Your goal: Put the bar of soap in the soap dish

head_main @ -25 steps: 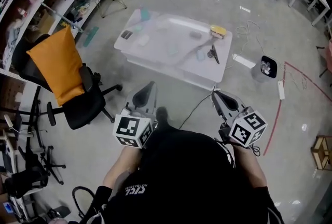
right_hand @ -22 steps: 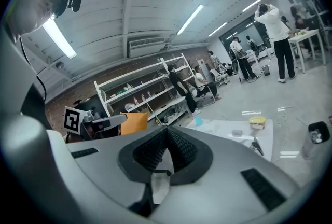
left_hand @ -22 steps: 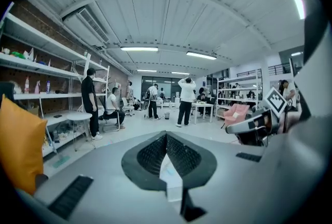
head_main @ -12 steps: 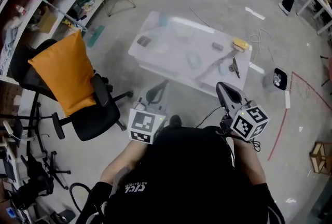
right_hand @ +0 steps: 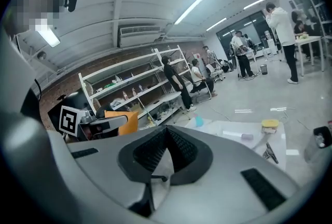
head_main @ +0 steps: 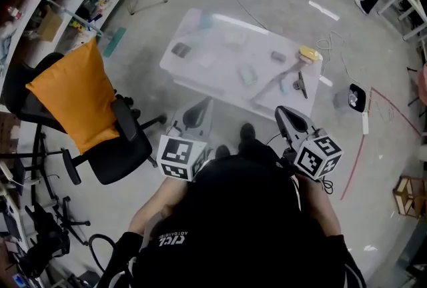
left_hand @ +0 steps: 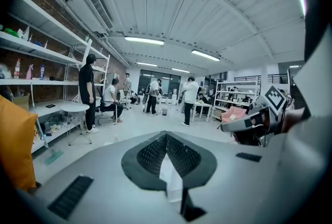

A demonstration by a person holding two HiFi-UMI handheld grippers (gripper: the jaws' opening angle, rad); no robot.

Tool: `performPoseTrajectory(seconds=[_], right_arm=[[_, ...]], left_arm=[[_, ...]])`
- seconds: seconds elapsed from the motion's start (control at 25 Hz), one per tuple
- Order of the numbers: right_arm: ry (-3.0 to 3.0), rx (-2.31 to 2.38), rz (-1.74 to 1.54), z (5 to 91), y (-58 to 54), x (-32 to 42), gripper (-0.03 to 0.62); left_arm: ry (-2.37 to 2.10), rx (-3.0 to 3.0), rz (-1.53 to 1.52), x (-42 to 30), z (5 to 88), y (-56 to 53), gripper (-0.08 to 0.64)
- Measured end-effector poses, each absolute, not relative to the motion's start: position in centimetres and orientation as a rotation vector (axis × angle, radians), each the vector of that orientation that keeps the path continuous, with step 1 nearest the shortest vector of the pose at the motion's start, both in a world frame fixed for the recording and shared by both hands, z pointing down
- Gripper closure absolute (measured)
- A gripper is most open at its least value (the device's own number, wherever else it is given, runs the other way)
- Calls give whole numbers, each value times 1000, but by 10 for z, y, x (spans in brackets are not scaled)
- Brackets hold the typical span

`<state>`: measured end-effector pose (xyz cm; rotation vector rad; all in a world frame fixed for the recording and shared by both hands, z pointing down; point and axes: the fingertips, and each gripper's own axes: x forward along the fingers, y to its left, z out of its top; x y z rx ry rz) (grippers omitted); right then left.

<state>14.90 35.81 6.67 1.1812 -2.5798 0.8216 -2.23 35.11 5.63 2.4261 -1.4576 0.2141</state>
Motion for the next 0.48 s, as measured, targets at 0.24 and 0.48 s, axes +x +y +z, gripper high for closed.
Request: performPoseTrajectory(seconds=[0.24, 0.48], right_arm=[[-2523, 1196, 919, 94, 325, 172, 577], [-2479, 1132, 964, 115, 273, 200, 577]], left_arm=[[-1412, 2383, 280, -2, 77, 315, 551], [-1427, 2341, 379, 17, 97, 254, 551]])
